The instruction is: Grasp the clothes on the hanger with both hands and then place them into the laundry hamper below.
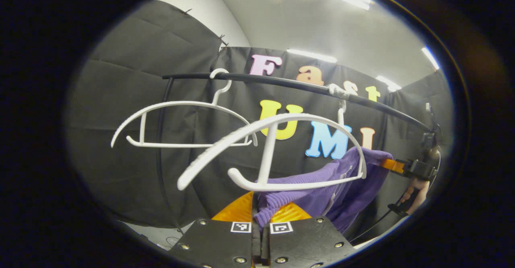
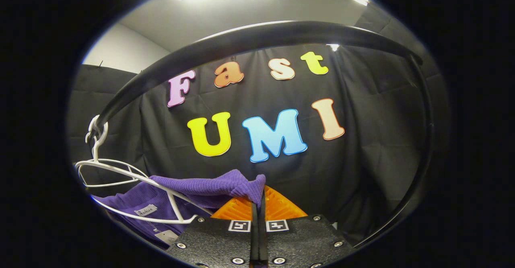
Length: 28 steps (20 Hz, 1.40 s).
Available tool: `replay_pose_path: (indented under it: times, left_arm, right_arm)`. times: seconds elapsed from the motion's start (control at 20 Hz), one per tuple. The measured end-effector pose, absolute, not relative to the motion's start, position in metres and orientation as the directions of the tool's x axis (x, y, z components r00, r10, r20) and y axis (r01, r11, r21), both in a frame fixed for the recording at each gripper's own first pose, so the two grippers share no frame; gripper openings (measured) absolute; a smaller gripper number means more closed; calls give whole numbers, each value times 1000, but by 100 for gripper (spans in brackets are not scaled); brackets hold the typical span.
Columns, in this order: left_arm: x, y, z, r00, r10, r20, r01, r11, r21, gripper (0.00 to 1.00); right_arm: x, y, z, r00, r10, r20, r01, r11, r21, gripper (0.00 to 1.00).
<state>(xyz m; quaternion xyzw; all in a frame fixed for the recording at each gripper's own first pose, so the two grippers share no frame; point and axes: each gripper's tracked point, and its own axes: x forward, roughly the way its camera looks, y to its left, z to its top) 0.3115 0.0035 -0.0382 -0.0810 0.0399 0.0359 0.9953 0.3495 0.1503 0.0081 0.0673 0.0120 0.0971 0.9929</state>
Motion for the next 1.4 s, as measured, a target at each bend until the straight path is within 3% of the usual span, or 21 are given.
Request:
replay_pose_path:
  times: [0.7, 1.05, 1.4]
  left_arm:
    - [337, -74, -66, 985, 32, -171, -55, 990, -132, 2]
    - [318, -107, -100, 974, 44, -223, -76, 988, -136, 2]
    - [281, -120, -101, 986, -54, -157, 34, 992, -126, 2]
  right_arm:
    - [341, 68, -36, 981, 182, -62, -174, 978, 118, 0]
    - [321, 31, -66, 972, 204, -120, -183, 969, 167, 0]
    - [265, 20, -62, 983, 145, -112, -127, 980, 155, 0]
